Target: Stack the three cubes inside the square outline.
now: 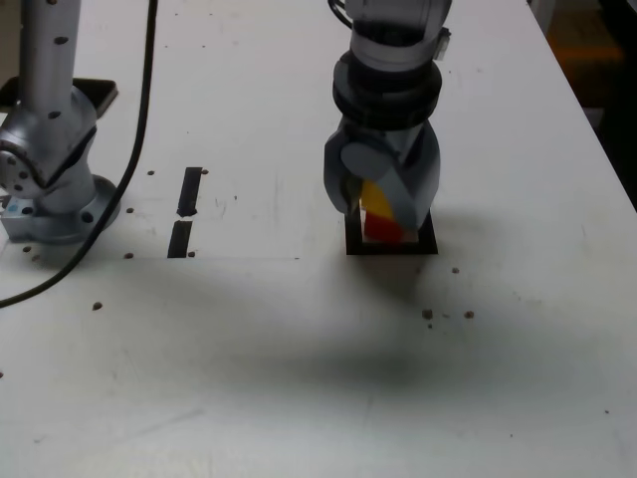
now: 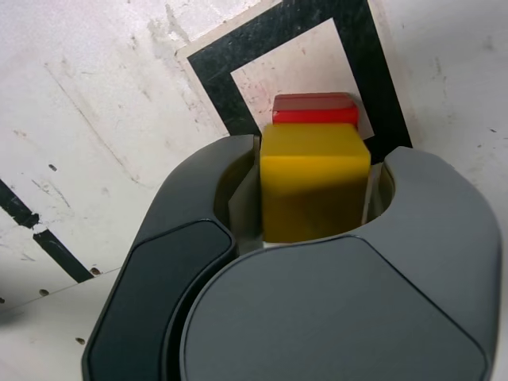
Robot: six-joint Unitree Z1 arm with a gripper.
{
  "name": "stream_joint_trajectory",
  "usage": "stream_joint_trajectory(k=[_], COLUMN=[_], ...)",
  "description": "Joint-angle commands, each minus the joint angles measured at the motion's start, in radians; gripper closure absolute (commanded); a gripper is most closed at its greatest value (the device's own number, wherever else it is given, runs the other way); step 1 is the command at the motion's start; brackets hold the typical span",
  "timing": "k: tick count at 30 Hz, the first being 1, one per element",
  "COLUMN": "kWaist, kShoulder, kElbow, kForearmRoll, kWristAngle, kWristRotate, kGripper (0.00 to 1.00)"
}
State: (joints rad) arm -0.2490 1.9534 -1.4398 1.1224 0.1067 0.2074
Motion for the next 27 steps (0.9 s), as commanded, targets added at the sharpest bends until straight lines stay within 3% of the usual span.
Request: stream_joint_trajectory(k=[1, 9, 15, 27], kWaist=[0.002, 0.002, 0.011, 0.053], kShoulder=[-0.001, 0.001, -0.011, -0.113], kElbow=[0.001, 0.002, 0.014, 0.008], kForearmRoll=[-0.003, -0.008, -0.002, 0.058], kWristAngle=[0.002, 0.006, 0.014, 0.043], kWristRotate=[0.003, 0.005, 0.006, 0.007], kGripper=[0.41, 0.36, 0.27, 0.23])
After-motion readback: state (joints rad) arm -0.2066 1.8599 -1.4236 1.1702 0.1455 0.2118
